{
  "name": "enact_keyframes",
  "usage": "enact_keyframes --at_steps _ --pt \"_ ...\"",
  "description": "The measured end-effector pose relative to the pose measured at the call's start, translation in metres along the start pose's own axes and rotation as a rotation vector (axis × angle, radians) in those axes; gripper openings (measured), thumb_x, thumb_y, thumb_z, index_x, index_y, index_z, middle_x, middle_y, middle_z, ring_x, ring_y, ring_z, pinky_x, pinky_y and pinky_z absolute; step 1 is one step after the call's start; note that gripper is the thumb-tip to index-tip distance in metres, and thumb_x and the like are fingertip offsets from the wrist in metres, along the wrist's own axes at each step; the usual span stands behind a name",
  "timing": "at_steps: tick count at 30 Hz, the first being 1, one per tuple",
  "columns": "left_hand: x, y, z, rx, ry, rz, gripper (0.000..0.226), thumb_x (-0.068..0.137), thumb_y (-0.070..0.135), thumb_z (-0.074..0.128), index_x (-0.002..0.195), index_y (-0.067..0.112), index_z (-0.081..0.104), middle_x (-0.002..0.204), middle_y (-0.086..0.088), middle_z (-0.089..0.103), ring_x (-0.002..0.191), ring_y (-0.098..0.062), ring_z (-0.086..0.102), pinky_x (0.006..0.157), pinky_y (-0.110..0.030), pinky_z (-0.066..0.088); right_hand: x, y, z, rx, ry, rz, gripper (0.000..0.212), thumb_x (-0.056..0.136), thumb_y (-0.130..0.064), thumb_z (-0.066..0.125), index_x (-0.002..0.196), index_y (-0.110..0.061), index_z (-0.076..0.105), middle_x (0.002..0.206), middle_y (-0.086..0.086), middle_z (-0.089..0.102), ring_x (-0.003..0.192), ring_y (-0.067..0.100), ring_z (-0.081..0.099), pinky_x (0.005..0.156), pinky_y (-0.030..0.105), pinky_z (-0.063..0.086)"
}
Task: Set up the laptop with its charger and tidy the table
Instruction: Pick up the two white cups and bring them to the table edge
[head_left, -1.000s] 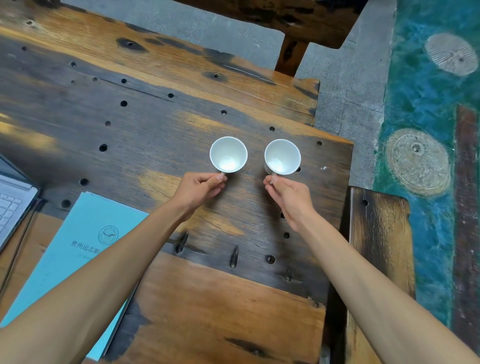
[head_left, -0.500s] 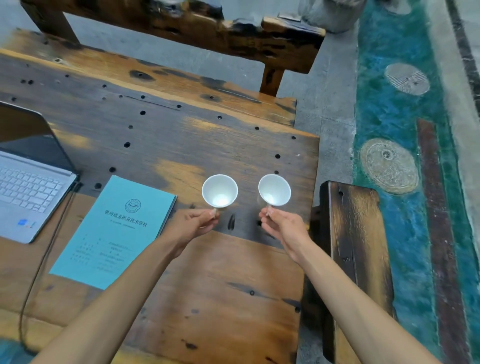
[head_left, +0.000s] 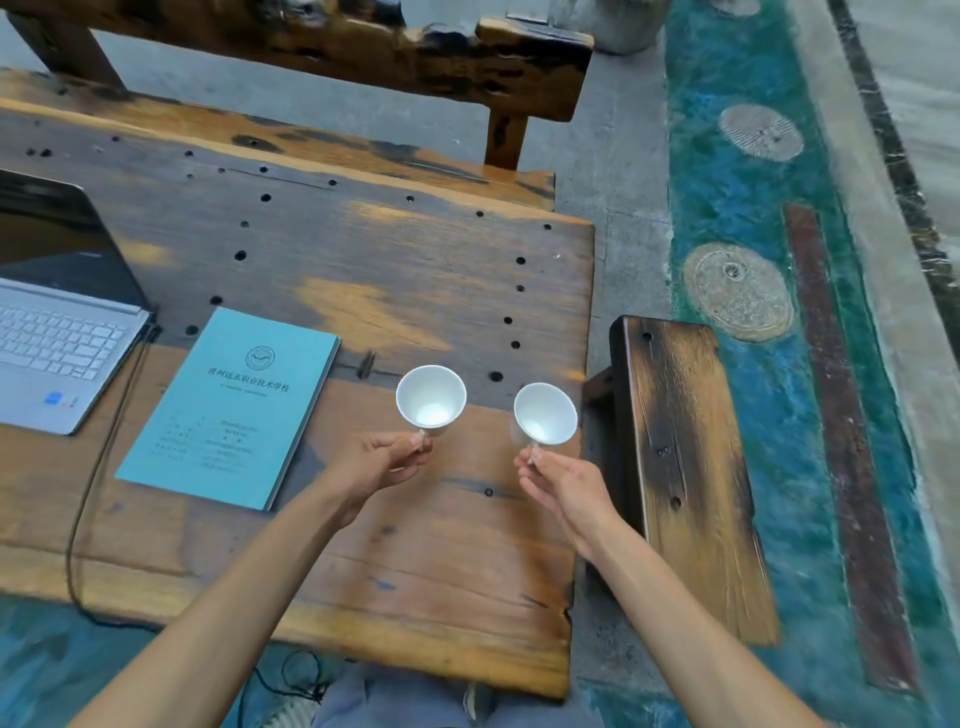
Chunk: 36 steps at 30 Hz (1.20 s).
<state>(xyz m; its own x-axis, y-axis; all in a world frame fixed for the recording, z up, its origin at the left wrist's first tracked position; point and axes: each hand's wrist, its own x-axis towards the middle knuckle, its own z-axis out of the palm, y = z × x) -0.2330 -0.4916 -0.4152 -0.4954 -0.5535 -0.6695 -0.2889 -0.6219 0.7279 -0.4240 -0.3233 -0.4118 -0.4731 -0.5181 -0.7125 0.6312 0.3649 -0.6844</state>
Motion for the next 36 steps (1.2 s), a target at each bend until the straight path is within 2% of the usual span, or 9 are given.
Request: enact_keyframes --at_steps 3,7,14,19,23,25,31,33,36 --pt "-0.017 -0.021 0.007 -0.001 0.017 -0.005 0.022 0.097 0.013 0.064 0.109 -0.003 0.073 0.103 -0.014 0.074 0.097 -0.021 0.071 0.08 -0.019 0.059 -0.016 0.017 -0.014 0.004 -0.003 0.007 0.02 0.101 -0.013 0.062 0.11 0.001 0.072 0.114 0.019 0.075 0.11 0.025 0.071 0.1 0.035 0.056" --pt "-0.044 -0.053 0.021 -0.007 0.05 -0.006 0.013 0.096 0.009 0.064 0.097 0.002 0.074 0.094 -0.009 0.076 0.098 -0.023 0.07 0.082 -0.02 0.059 -0.039 0.041 -0.038 -0.027 -0.036 0.0 0.024 0.102 -0.01 0.06 0.118 0.006 0.07 0.115 0.017 0.075 0.11 0.02 0.071 0.088 0.024 0.06" --pt "-0.083 -0.122 0.043 0.03 0.11 0.003 0.025 0.096 0.006 0.063 0.114 -0.012 0.068 0.111 -0.022 0.069 0.103 -0.026 0.065 0.084 -0.019 0.057 -0.07 0.091 -0.086 -0.17 -0.069 -0.02 0.02 0.102 -0.008 0.06 0.11 0.004 0.074 0.102 0.009 0.076 0.101 0.017 0.071 0.102 0.034 0.055" --pt "-0.104 -0.162 0.048 -0.001 0.125 -0.031 0.025 0.095 0.004 0.065 0.114 -0.012 0.068 0.111 -0.021 0.071 0.094 -0.02 0.069 0.077 -0.017 0.059 -0.087 0.133 -0.108 -0.224 -0.084 0.005 0.019 0.102 -0.006 0.06 0.11 0.004 0.074 0.101 0.01 0.076 0.096 0.016 0.071 0.1 0.031 0.055" --pt "-0.118 -0.187 0.041 -0.011 0.095 -0.069 0.015 0.093 0.008 0.068 0.104 0.001 0.076 0.108 -0.014 0.077 0.109 -0.025 0.071 0.095 -0.031 0.056 -0.097 0.162 -0.114 -0.243 -0.081 0.029 0.023 0.102 -0.007 0.06 0.116 0.007 0.072 0.107 0.012 0.075 0.096 0.012 0.071 0.089 0.019 0.058" --pt "-0.124 -0.197 0.035 -0.008 0.072 -0.071 0.012 0.092 0.009 0.069 0.1 0.005 0.078 0.106 -0.011 0.078 0.112 -0.024 0.07 0.096 -0.031 0.056 -0.101 0.174 -0.112 -0.235 -0.069 0.046 0.024 0.101 -0.007 0.061 0.117 0.008 0.072 0.108 0.012 0.076 0.095 0.01 0.071 0.086 0.016 0.058" --pt "-0.13 -0.218 0.02 0.06 0.07 -0.102 0.012 0.093 0.008 0.068 0.101 0.004 0.077 0.108 -0.017 0.076 0.111 -0.028 0.07 0.103 -0.04 0.052 -0.111 0.206 -0.105 -0.201 -0.018 0.078 0.023 0.1 -0.008 0.063 0.117 0.005 0.072 0.106 0.006 0.077 0.103 0.013 0.072 0.093 0.023 0.058" --pt "-0.131 -0.222 0.017 0.095 0.059 -0.096 0.013 0.094 0.009 0.068 0.102 0.003 0.076 0.11 -0.018 0.075 0.111 -0.027 0.07 0.1 -0.036 0.054 -0.114 0.213 -0.102 -0.162 -0.005 0.092 0.021 0.1 -0.007 0.062 0.116 0.004 0.072 0.106 0.005 0.077 0.102 0.012 0.072 0.099 0.028 0.056" --pt "-0.131 -0.226 0.015 0.118 0.045 -0.077 0.014 0.094 0.01 0.068 0.103 0.005 0.076 0.11 -0.017 0.075 0.11 -0.027 0.07 0.091 -0.025 0.057 -0.117 0.218 -0.099 -0.116 0.016 0.092 0.022 0.1 -0.007 0.062 0.116 0.004 0.071 0.108 0.005 0.076 0.103 0.011 0.072 0.092 0.021 0.058"
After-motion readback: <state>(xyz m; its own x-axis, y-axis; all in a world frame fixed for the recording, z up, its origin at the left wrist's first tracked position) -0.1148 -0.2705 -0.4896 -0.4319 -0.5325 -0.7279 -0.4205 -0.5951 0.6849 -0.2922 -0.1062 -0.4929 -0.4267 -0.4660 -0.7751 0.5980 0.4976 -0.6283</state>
